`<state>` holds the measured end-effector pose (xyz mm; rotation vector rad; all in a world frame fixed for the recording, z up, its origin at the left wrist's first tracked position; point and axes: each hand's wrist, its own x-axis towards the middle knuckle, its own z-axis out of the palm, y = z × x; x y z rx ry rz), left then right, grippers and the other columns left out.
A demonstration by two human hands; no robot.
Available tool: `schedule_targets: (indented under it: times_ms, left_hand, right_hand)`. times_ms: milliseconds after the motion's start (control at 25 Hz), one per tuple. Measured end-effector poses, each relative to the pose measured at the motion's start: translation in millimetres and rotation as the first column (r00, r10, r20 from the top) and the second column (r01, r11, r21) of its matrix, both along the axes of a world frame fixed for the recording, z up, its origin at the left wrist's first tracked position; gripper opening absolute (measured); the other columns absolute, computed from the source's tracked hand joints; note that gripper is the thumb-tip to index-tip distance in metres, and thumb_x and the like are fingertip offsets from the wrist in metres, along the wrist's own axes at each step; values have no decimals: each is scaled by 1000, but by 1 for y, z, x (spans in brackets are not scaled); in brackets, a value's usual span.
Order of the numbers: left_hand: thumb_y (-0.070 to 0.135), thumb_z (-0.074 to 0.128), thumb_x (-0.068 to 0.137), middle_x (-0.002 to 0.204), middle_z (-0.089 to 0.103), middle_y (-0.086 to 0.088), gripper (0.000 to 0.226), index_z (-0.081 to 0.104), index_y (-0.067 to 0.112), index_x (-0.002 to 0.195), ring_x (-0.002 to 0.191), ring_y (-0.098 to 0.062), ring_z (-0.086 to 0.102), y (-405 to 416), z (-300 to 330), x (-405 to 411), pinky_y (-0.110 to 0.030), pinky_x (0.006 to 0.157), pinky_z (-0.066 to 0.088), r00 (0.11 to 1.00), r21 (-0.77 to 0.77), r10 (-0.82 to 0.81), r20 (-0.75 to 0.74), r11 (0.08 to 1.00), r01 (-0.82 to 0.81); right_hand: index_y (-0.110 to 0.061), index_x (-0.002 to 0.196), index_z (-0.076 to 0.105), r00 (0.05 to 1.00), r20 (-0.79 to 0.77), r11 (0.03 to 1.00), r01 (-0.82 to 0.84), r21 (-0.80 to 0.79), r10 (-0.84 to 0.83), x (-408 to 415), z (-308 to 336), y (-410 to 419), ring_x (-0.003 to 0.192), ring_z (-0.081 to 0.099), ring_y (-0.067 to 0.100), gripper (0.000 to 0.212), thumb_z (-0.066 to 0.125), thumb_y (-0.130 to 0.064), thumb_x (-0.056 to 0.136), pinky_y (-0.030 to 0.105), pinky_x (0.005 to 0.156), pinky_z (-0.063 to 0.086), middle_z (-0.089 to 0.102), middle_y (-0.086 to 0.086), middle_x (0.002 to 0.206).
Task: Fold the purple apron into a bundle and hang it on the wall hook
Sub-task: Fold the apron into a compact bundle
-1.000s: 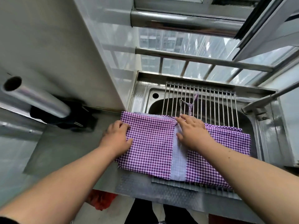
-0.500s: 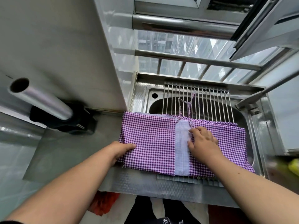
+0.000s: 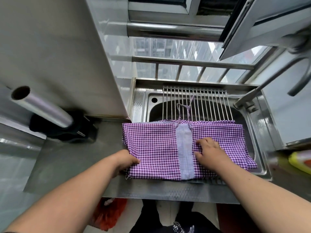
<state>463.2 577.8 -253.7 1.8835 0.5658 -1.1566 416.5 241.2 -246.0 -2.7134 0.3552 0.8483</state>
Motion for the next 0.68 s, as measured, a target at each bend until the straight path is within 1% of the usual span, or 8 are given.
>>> schedule_targets:
  times_ms: [80, 160, 240, 320, 440, 520, 600, 680]
  left_hand:
    - [10, 58, 101, 102, 74, -3, 13, 69, 16, 102, 91, -22, 71, -7, 6, -7, -29, 71, 55, 998, 42, -39, 49, 998, 37]
    - [21, 57, 100, 101, 74, 1, 13, 69, 20, 95, 91, -19, 70, -9, 14, -9, -29, 80, 57, 981, 106, -116, 155, 989, 101]
    - [37, 61, 95, 109, 76, 0, 22, 73, 21, 104, 95, -19, 71, -6, 27, -6, -37, 93, 59, 946, 208, -206, 252, 966, 155]
    - [43, 61, 96, 115, 73, 2, 30, 71, 22, 113, 100, -21, 69, -8, 49, -3, -35, 93, 56, 898, 314, -300, 321, 929, 197]
    - [32, 61, 96, 121, 69, -8, 31, 66, 19, 124, 108, -28, 66, -18, 87, 3, -30, 87, 47, 824, 413, -372, 427, 891, 188]
    - [26, 62, 91, 114, 70, -8, 28, 64, 18, 118, 98, -26, 67, -25, 105, 12, -31, 79, 50, 806, 427, -361, 470, 892, 150]
    - [22, 60, 88, 108, 70, -6, 31, 60, 18, 118, 88, -22, 67, -35, 119, 17, -32, 71, 54, 787, 437, -388, 479, 883, 169]
    - [16, 58, 87, 112, 69, -7, 35, 58, 16, 122, 93, -24, 67, -49, 131, 23, -35, 79, 57, 745, 437, -439, 502, 872, 220]
  right_hand:
    - [-27, 152, 42, 999, -15, 1000, -31, 3, 31, -4, 0, -8, 142, 37, 26, 57, 55, -45, 99, 49, 117, 37, 39, 1, 152]
    - [-28, 151, 43, 996, -34, 997, -78, 5, 78, -9, 2, -17, 143, 37, 27, 57, 55, -46, 98, 49, 118, 37, 40, 1, 151]
    - [-29, 150, 44, 990, -22, 990, -139, -5, 139, -16, 4, -25, 143, 40, 27, 57, 56, -48, 97, 49, 118, 38, 43, 1, 150]
    - [-31, 149, 44, 982, -14, 982, -189, -12, 189, -22, 9, -34, 142, 41, 26, 58, 56, -49, 95, 49, 118, 39, 45, 0, 151]
    - [-34, 151, 45, 976, -16, 976, -217, 8, 217, -27, 15, -43, 143, 41, 24, 59, 58, -49, 95, 51, 117, 40, 45, -3, 151]
    - [-36, 151, 46, 975, -5, 975, -220, 22, 221, -28, 16, -47, 143, 41, 25, 60, 60, -50, 94, 51, 118, 40, 45, -3, 150]
    - [-35, 152, 46, 978, -16, 977, -209, 39, 209, -31, 19, -50, 145, 39, 27, 61, 61, -49, 94, 49, 121, 37, 44, 0, 152]
    - [-37, 150, 49, 983, -52, 984, -172, 49, 175, -32, 19, -53, 146, 38, 29, 61, 61, -51, 92, 51, 122, 36, 44, 1, 152]
